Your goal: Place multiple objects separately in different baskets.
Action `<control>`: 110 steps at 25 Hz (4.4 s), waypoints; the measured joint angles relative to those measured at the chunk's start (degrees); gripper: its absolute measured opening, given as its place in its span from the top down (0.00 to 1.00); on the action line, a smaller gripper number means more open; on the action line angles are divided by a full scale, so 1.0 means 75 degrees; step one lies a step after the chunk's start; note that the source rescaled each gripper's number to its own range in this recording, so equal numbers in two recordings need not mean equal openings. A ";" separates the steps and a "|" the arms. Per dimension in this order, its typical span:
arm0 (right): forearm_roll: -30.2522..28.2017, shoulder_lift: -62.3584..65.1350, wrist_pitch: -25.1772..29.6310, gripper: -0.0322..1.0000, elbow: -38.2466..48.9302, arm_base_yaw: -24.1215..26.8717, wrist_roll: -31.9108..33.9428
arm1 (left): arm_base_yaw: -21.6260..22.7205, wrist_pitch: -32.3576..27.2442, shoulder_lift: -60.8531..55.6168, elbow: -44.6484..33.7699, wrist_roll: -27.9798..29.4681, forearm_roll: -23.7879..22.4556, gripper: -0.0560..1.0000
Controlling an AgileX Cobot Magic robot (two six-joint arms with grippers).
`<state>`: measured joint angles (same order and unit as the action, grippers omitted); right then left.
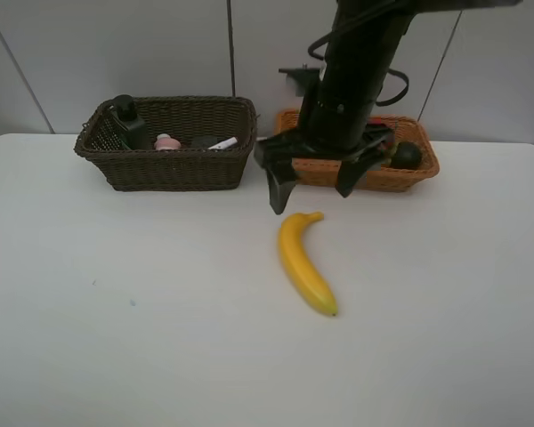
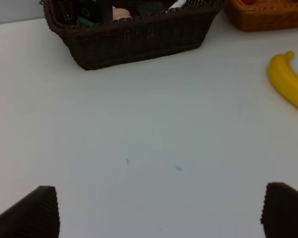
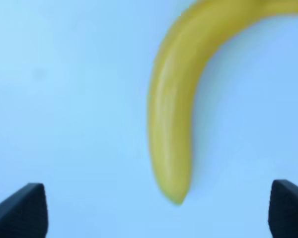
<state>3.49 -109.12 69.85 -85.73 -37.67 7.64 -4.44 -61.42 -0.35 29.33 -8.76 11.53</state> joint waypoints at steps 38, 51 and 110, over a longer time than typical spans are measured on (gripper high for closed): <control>-0.0517 -0.1373 -0.4064 0.95 0.1966 -0.0523 0.0216 | 0.0000 0.0000 0.0000 0.0000 0.0000 0.0000 0.00; -0.1316 -0.0548 -0.3310 0.97 0.1732 -0.0492 0.0216 | 0.0000 0.0000 0.0000 0.0000 0.0000 0.0000 0.00; -0.0734 0.1111 -0.0843 0.00 -0.1147 0.5859 -0.0620 | 0.0000 0.0000 0.0000 0.0000 0.0000 0.0000 0.00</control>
<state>-2.01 -100.79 63.53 -94.33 6.27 2.99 -4.44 -61.42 -0.35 29.33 -8.76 11.53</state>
